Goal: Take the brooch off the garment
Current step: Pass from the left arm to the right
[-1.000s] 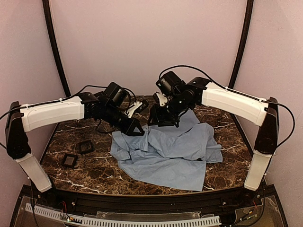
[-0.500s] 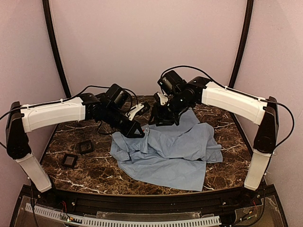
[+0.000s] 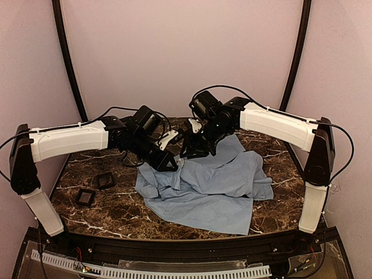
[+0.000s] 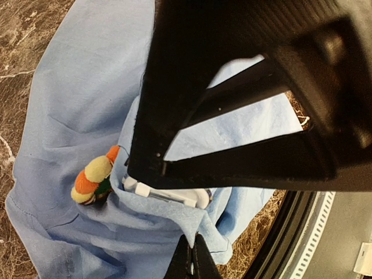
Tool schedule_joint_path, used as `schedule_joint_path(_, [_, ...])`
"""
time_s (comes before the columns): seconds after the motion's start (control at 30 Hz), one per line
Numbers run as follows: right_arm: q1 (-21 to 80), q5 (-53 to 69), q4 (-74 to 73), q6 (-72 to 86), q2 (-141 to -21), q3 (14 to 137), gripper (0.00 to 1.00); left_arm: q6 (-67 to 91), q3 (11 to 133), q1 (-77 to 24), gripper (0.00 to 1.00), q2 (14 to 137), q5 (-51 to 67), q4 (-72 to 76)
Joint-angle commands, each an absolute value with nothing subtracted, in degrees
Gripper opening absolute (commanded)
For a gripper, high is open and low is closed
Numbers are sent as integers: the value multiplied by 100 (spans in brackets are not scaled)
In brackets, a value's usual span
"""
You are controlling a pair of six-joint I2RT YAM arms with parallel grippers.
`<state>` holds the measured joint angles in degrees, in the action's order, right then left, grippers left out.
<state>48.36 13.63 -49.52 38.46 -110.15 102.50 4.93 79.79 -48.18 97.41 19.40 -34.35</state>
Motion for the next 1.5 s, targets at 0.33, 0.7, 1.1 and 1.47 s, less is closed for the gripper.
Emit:
schedule_joint_path(0.33, [4816, 1705, -4798, 3718, -11105, 10345, 13, 686, 8141, -4852, 1, 9734, 1850, -3201])
schedule_joint_path(0.7, [4817, 1811, -4765, 3729, -11204, 10332, 9, 702, 8104, -4851, 1, 9690, 1791, -3131])
schedule_joint_path(1.1, [4816, 1071, -4298, 3844, -10519, 9855, 0, 886, 7950, -4851, 24, 9525, 1611, -3073])
schedule_joint_path(1.47, [4806, 1238, -2775, 2923, -9289, 8904, 0, 1396, 7840, -4556, 82, 8705, 1463, -2710])
